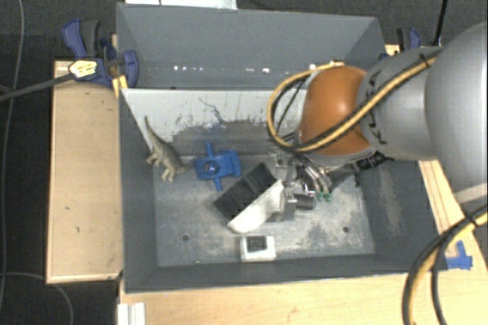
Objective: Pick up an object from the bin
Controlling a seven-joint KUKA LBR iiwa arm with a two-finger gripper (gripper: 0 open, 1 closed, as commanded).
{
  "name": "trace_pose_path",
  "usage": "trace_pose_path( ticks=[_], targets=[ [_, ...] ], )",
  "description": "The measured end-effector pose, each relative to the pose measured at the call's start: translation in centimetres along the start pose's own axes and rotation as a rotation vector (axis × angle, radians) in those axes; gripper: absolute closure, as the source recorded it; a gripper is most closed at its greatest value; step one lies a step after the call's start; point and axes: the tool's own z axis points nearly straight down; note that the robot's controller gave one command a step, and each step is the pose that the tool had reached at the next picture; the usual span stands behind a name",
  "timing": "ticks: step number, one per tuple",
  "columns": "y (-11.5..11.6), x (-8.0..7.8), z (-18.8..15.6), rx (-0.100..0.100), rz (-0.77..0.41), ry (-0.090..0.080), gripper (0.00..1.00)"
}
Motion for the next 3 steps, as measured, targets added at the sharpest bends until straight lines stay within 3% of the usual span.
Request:
trace_pose_path(
  ticks=[1,2,3],
  targets=[
    [-0.8,0.4,-1.4,-0.005,-0.077,-0.001,0.00],
    [-2.3,1.9,-3.3,0.000,-0.113,0.000,0.00],
    [-1.3,1.5,-2.2,-0.003,-0.118,-0.006,0.00]
  ],
)
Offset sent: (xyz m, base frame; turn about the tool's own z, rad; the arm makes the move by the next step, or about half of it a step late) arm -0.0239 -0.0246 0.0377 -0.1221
